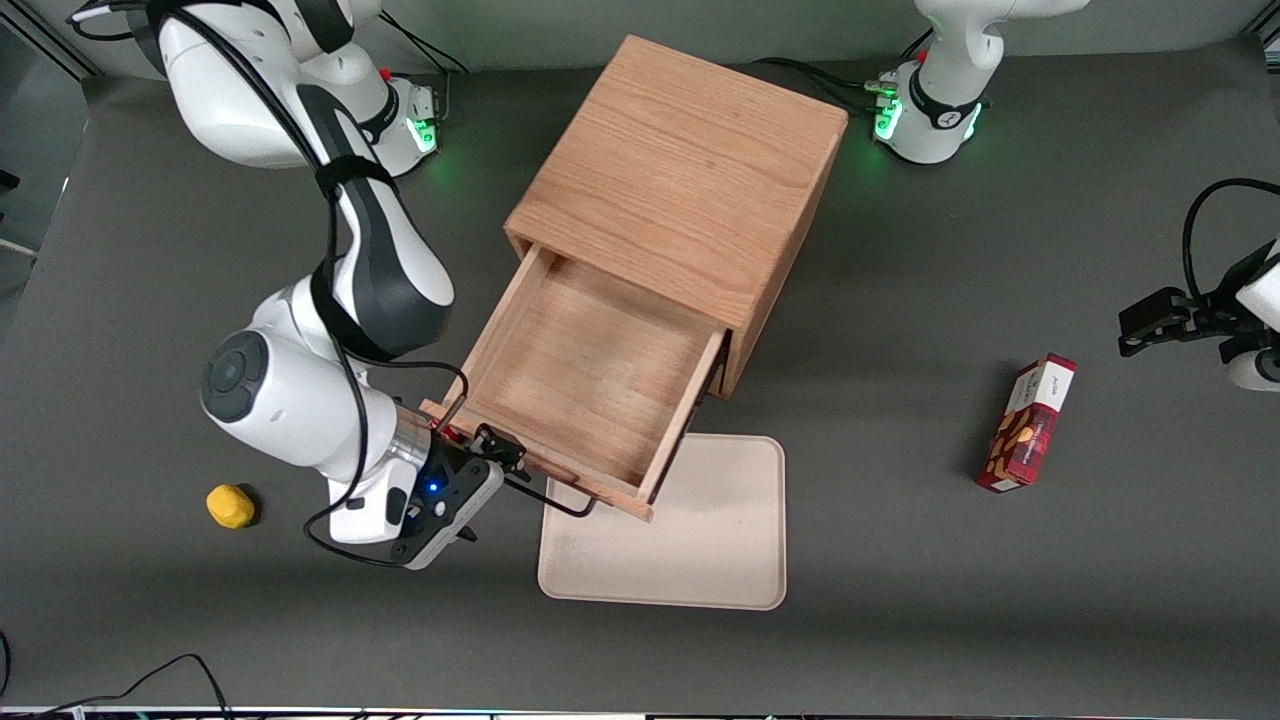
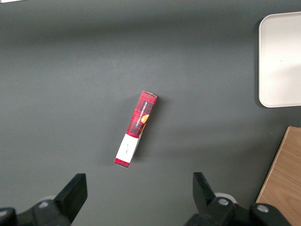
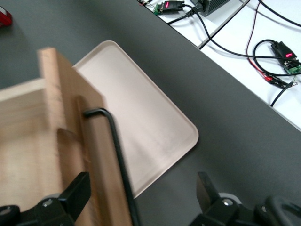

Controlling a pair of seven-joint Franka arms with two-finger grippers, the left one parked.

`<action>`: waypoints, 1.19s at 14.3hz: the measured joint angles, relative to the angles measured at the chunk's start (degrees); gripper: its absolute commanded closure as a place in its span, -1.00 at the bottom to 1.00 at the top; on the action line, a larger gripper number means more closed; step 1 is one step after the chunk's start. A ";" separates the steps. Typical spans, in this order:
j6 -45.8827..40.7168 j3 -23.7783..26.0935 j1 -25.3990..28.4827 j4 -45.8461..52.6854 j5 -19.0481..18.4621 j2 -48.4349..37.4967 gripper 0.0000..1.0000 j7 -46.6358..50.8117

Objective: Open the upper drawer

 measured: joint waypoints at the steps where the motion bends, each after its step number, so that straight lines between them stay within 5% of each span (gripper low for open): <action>1: -1.07 0.00 -0.04 0.01 0.75 -0.46 -1.00 0.48; 4: -2.71 -0.35 -0.30 0.05 3.52 -1.27 -1.00 2.48; 9: -11.86 -2.03 -4.13 -2.15 2.19 -10.66 -1.00 15.37; 17: -13.23 -2.55 -7.94 -25.04 -23.75 -31.09 -1.00 41.57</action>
